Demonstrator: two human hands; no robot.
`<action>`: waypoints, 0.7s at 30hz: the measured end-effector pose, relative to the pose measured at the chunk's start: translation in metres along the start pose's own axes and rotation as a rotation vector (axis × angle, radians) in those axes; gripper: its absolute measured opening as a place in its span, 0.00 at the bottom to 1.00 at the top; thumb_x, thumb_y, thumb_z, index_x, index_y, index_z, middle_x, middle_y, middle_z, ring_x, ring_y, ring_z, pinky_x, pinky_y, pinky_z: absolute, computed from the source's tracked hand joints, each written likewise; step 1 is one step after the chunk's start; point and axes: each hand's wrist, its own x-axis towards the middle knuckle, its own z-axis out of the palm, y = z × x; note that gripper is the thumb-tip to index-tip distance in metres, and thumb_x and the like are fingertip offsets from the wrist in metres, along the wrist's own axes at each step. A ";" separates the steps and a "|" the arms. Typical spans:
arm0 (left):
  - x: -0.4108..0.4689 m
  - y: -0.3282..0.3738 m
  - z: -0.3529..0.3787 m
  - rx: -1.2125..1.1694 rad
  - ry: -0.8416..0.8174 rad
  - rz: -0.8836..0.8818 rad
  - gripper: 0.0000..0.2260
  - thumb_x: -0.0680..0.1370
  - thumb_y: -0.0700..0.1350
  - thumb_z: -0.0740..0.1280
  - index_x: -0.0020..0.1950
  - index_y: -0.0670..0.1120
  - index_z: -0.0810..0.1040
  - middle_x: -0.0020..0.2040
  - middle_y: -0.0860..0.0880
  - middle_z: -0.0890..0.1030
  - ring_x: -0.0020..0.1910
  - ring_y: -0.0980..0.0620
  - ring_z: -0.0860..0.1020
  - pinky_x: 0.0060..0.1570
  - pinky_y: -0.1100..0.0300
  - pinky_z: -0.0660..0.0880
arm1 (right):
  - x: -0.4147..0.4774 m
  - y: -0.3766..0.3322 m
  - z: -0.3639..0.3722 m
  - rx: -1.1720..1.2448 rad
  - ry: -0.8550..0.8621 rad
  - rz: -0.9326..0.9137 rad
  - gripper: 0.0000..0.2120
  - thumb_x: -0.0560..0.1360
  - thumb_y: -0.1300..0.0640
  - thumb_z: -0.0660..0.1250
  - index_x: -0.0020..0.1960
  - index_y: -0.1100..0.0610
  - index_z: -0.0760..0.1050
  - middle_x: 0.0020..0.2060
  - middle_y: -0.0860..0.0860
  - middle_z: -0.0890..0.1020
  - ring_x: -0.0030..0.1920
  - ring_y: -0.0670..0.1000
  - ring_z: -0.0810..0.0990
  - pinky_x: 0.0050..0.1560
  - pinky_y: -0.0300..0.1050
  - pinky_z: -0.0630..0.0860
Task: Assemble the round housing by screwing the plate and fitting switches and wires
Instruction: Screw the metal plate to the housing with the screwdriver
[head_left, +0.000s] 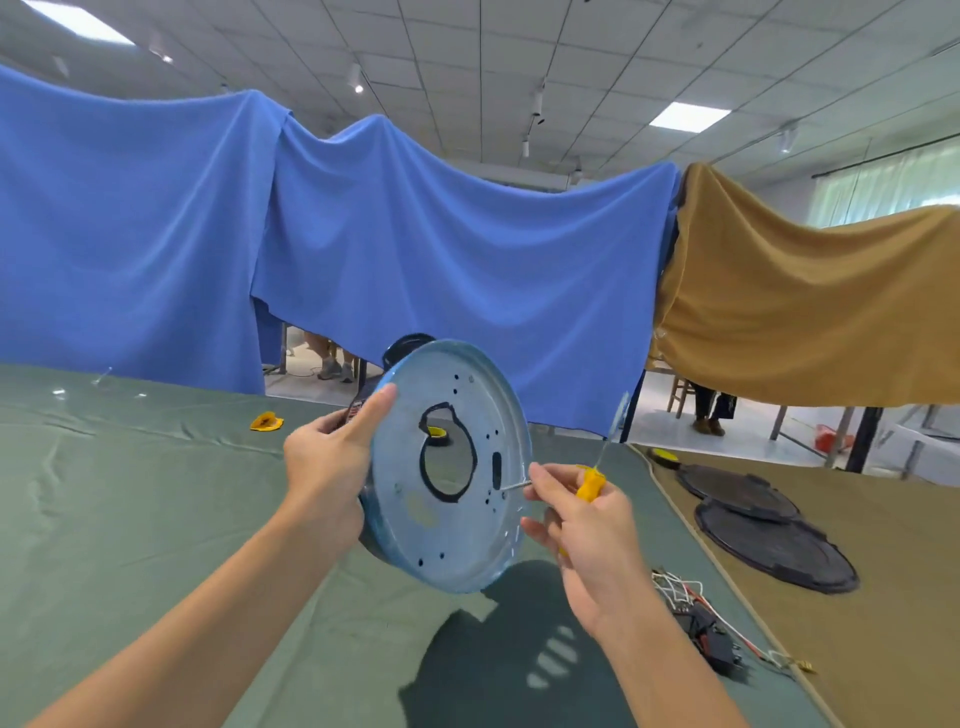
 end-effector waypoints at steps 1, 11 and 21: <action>0.000 0.001 -0.003 -0.030 0.007 -0.053 0.12 0.66 0.51 0.80 0.36 0.44 0.83 0.36 0.47 0.86 0.29 0.50 0.82 0.29 0.59 0.78 | -0.001 -0.001 0.001 -0.021 -0.015 -0.010 0.03 0.74 0.62 0.72 0.41 0.60 0.80 0.33 0.53 0.82 0.30 0.44 0.79 0.35 0.43 0.80; -0.003 -0.009 -0.033 0.071 -0.040 -0.465 0.20 0.67 0.60 0.76 0.34 0.45 0.74 0.20 0.50 0.68 0.16 0.49 0.67 0.20 0.65 0.69 | -0.004 -0.003 0.027 -0.192 -0.266 0.007 0.03 0.74 0.64 0.71 0.45 0.60 0.83 0.39 0.54 0.86 0.40 0.43 0.84 0.35 0.38 0.77; 0.024 -0.029 -0.062 0.177 -0.038 -0.678 0.29 0.65 0.60 0.77 0.51 0.38 0.76 0.42 0.42 0.75 0.36 0.42 0.74 0.36 0.50 0.74 | 0.010 0.022 0.046 -0.357 -0.335 0.033 0.03 0.75 0.61 0.71 0.46 0.55 0.83 0.38 0.49 0.87 0.43 0.44 0.84 0.39 0.41 0.77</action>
